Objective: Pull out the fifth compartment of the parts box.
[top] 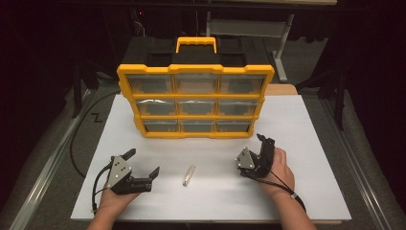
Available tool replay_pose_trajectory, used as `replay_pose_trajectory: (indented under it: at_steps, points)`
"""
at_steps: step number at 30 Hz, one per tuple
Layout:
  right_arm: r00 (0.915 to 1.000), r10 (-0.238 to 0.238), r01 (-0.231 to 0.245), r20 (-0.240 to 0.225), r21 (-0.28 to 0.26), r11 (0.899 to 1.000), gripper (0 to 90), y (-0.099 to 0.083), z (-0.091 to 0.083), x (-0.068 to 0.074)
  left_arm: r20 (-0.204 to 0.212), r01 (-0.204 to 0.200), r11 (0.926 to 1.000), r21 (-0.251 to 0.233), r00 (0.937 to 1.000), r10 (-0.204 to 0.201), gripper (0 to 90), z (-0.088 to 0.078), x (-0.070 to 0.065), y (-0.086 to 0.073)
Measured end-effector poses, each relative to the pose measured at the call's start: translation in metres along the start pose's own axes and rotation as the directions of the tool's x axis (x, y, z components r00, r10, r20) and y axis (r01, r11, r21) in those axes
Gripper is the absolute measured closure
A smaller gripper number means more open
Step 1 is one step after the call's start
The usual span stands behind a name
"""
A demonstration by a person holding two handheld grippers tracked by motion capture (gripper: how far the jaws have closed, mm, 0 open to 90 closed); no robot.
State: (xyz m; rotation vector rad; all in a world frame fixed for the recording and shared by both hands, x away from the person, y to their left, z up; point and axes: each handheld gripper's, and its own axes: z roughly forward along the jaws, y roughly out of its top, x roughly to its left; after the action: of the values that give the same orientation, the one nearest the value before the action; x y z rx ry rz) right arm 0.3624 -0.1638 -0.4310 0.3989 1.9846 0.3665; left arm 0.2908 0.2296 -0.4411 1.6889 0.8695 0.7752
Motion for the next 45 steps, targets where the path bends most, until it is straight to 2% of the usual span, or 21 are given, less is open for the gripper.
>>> replay_pose_trajectory:
  at_steps: [4,9,12,13,15,16,19,27,30,31,33,39,40,44,45]
  points:
    - [0.9997,-0.021,0.021,0.008,0.001,1.000,0.9,0.001,-0.001,0.001,0.002,-0.003,1.0000,0.001,1.0000,0.003,0.3,0.000,0.000,0.000]
    - [0.9955,-0.088,0.088,0.035,0.008,0.996,0.9,0.002,-0.003,0.003,0.002,-0.006,1.0000,0.000,1.0000,0.006,0.2,0.000,-0.001,0.000]
    - [0.9937,-0.105,0.104,0.040,0.015,0.994,1.0,0.003,-0.003,0.005,-0.001,-0.008,1.0000,0.001,1.0000,0.008,0.3,0.000,-0.001,0.000]
    - [0.9888,-0.140,0.140,0.050,0.010,0.990,1.0,0.004,-0.004,0.004,-0.002,-0.008,1.0000,0.001,1.0000,0.008,0.3,0.000,-0.001,0.000]
    - [0.9879,-0.146,0.145,0.054,0.015,0.989,1.0,0.004,-0.004,0.006,-0.002,-0.007,1.0000,0.002,1.0000,0.007,0.3,0.000,-0.001,-0.001]
    - [0.9834,-0.171,0.170,0.061,0.016,0.985,1.0,0.006,-0.004,0.006,-0.003,-0.006,1.0000,0.002,1.0000,0.006,0.3,0.000,-0.001,-0.001]
    - [0.9789,-0.194,0.193,0.065,0.021,0.981,1.0,0.006,-0.004,0.007,-0.003,-0.006,1.0000,0.001,1.0000,0.006,0.3,0.000,0.000,-0.001]
    - [0.9672,-0.240,0.238,0.083,0.039,0.971,1.0,0.007,-0.004,0.008,-0.005,-0.009,1.0000,-0.002,0.9999,0.009,0.2,-0.001,0.000,-0.001]
    - [0.9601,-0.263,0.260,0.094,0.048,0.964,1.1,0.007,-0.004,0.009,-0.008,-0.005,1.0000,-0.005,1.0000,0.005,0.3,-0.001,0.000,0.000]
    - [0.9601,-0.263,0.260,0.094,0.048,0.964,1.1,0.007,-0.004,0.009,-0.009,-0.005,1.0000,-0.006,0.9999,0.005,0.3,-0.001,0.000,0.000]
    - [0.9540,-0.285,0.281,0.092,0.054,0.958,1.4,0.008,-0.004,0.010,-0.009,-0.002,1.0000,-0.008,1.0000,0.002,0.2,-0.002,0.001,0.000]
    - [0.9447,-0.312,0.307,0.101,0.061,0.950,2.7,0.009,-0.005,0.012,-0.008,0.004,1.0000,0.002,1.0000,-0.004,0.2,-0.001,0.001,-0.001]
    - [0.9407,-0.323,0.319,0.103,0.059,0.946,3.1,0.009,-0.005,0.012,-0.010,0.000,1.0000,0.004,1.0000,0.000,0.3,-0.001,0.001,-0.001]
    - [0.9354,-0.336,0.331,0.110,0.061,0.942,4.3,0.010,-0.005,0.013,-0.011,-0.012,0.9999,-0.002,0.9999,0.012,0.2,0.000,0.000,-0.001]
    - [0.9299,-0.350,0.344,0.115,0.065,0.937,5.3,0.011,-0.006,0.013,-0.015,-0.017,0.9998,-0.011,0.9997,0.017,0.2,0.000,0.000,-0.002]
